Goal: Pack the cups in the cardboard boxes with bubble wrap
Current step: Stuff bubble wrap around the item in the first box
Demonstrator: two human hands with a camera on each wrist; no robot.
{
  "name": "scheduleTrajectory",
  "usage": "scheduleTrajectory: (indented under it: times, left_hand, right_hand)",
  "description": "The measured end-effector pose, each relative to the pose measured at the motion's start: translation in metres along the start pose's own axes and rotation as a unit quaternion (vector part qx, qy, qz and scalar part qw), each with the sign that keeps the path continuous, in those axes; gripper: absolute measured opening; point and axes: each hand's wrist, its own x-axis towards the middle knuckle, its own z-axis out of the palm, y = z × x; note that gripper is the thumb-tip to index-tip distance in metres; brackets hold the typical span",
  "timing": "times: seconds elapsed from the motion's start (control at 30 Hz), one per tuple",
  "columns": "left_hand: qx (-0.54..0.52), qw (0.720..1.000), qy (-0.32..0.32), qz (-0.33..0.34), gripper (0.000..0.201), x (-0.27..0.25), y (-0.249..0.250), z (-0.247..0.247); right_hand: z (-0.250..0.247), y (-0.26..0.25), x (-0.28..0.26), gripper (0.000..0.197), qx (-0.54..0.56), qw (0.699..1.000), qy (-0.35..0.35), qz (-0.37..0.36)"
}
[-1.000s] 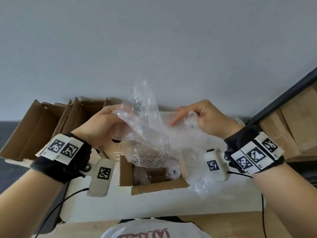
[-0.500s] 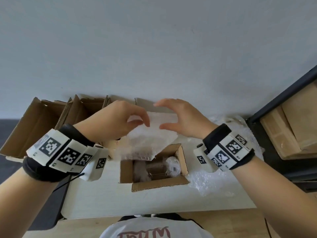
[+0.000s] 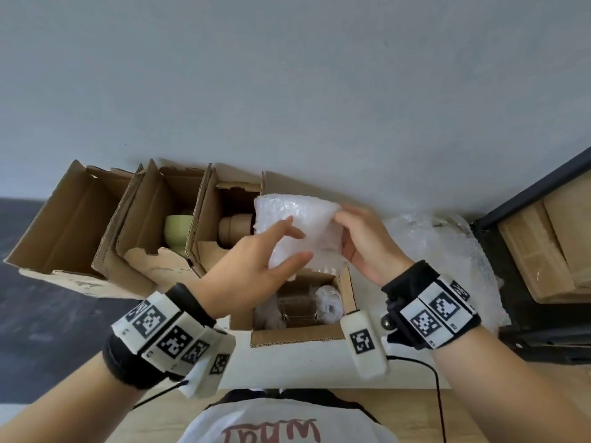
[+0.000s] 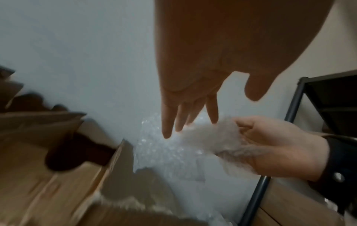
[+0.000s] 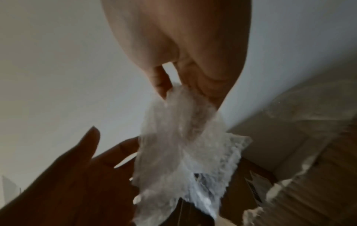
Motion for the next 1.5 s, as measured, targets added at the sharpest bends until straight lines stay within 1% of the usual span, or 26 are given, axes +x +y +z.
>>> scheduleTrajectory:
  times: [0.03, 0.1, 0.13, 0.2, 0.23, 0.27, 0.3, 0.37, 0.4, 0.47, 0.5, 0.57, 0.63, 0.7, 0.73, 0.83, 0.93, 1.0, 1.03, 1.13, 1.17, 1.23, 1.3, 1.4, 1.43, 1.5]
  left_hand:
    - [-0.067, 0.998, 0.005, -0.018, 0.052, 0.000, -0.001, 0.003]
    - [-0.219, 0.973, 0.048, -0.061, 0.051, 0.001, -0.002, 0.005]
    - [-0.276, 0.954, 0.072, -0.088, 0.054, 0.002, -0.003, 0.005]
    - [-0.335, 0.926, 0.100, -0.141, 0.058, 0.006, -0.007, 0.003]
    - [-0.343, 0.921, 0.105, -0.154, 0.053, 0.006, -0.009, 0.002]
    - [-0.340, 0.921, 0.105, -0.160, 0.045, 0.006, -0.012, 0.001]
    - [-0.334, 0.923, 0.098, -0.162, 0.039, 0.006, -0.014, -0.001]
    - [-0.334, 0.927, 0.065, -0.156, 0.036, 0.003, -0.020, -0.004]
    - [-0.348, 0.925, 0.043, -0.149, 0.036, 0.002, -0.022, -0.005]
    - [-0.386, 0.913, 0.002, -0.135, 0.040, -0.001, -0.027, -0.008]
    - [-0.403, 0.906, -0.009, -0.131, 0.043, -0.002, -0.030, -0.008]
    - [-0.417, 0.898, -0.009, -0.138, 0.049, -0.003, -0.040, -0.004]
    - [-0.373, 0.914, 0.010, -0.159, 0.049, -0.006, -0.054, 0.006]
    - [-0.262, 0.948, 0.037, -0.174, 0.044, -0.008, -0.070, 0.021]
    - [-0.215, 0.959, 0.050, -0.180, 0.042, -0.008, -0.078, 0.029]
    - [-0.129, 0.971, 0.102, -0.176, 0.036, -0.007, -0.096, 0.051]
    - [-0.032, 0.987, 0.117, -0.107, 0.037, -0.008, -0.108, 0.062]
    - [0.061, 0.992, 0.105, -0.017, 0.042, -0.011, -0.112, 0.062]
    - [0.130, 0.986, 0.097, 0.044, 0.041, -0.012, -0.113, 0.062]
    - [0.291, 0.930, 0.083, 0.207, 0.024, -0.018, -0.118, 0.059]
    - [0.312, 0.915, 0.067, 0.246, 0.018, -0.020, -0.121, 0.058]
    - [0.332, 0.899, 0.031, 0.285, 0.005, -0.023, -0.127, 0.055]
    - [0.362, 0.891, -0.004, 0.273, 0.021, -0.022, -0.131, 0.052]
    - [0.395, 0.888, -0.067, 0.224, 0.018, -0.019, -0.134, 0.049]
    - [0.397, 0.888, -0.080, 0.216, 0.020, -0.018, -0.135, 0.049]
    - [0.414, 0.880, -0.109, 0.206, 0.035, -0.018, -0.136, 0.050]
  right_hand:
    - [0.000, 0.002, -0.004, 0.030, 0.027, 0.999, -0.026, -0.004]
    - [0.001, 0.005, -0.014, 0.031, 0.014, 0.996, -0.080, -0.038]
    - [0.002, 0.007, -0.020, 0.033, -0.020, 0.992, -0.114, -0.055]
    - [0.003, 0.012, -0.028, 0.035, -0.115, 0.975, -0.174, -0.081]
    - [0.003, 0.014, -0.030, 0.033, -0.162, 0.966, -0.174, -0.099]
    - [0.003, 0.014, -0.032, 0.028, -0.203, 0.960, -0.144, -0.128]
    - [0.000, 0.013, -0.030, 0.024, -0.242, 0.952, -0.089, -0.166]
    - [-0.008, 0.007, -0.024, 0.024, -0.308, 0.923, 0.008, -0.231]
    - [-0.013, 0.004, -0.019, 0.035, -0.326, 0.916, 0.020, -0.233]
    - [-0.020, -0.001, -0.007, 0.060, -0.342, 0.923, -0.045, -0.169]
    - [-0.022, -0.001, -0.003, 0.063, -0.344, 0.926, -0.092, -0.126]
    - [-0.023, 0.006, 0.005, 0.050, -0.354, 0.922, -0.147, -0.063]
    - [-0.019, 0.024, 0.010, 0.034, -0.368, 0.920, -0.128, -0.033]
    - [-0.012, 0.045, 0.015, 0.034, -0.396, 0.912, -0.103, -0.027]
    - [-0.007, 0.054, 0.018, 0.035, -0.414, 0.904, -0.098, -0.032]
    - [0.009, 0.078, 0.027, 0.033, -0.486, 0.869, -0.074, -0.056]
    - [0.017, 0.098, 0.029, 0.015, -0.544, 0.834, -0.063, -0.069]
    - [0.017, 0.107, 0.031, 0.014, -0.566, 0.817, -0.074, -0.080]
    - [0.017, 0.110, 0.033, 0.016, -0.574, 0.811, -0.083, -0.081]
    - [0.015, 0.111, 0.036, 0.023, -0.598, 0.791, -0.099, -0.088]
    - [0.014, 0.111, 0.036, 0.024, -0.607, 0.783, -0.100, -0.096]
    - [0.014, 0.111, 0.036, 0.028, -0.622, 0.768, -0.106, -0.109]
    - [0.016, 0.111, 0.033, 0.032, -0.641, 0.750, -0.120, -0.113]
    - [0.016, 0.105, 0.027, 0.041, -0.672, 0.714, -0.145, -0.131]
    - [0.015, 0.101, 0.024, 0.040, -0.672, 0.708, -0.155, -0.150]
    - [0.012, 0.092, 0.020, 0.031, -0.660, 0.704, -0.196, -0.173]
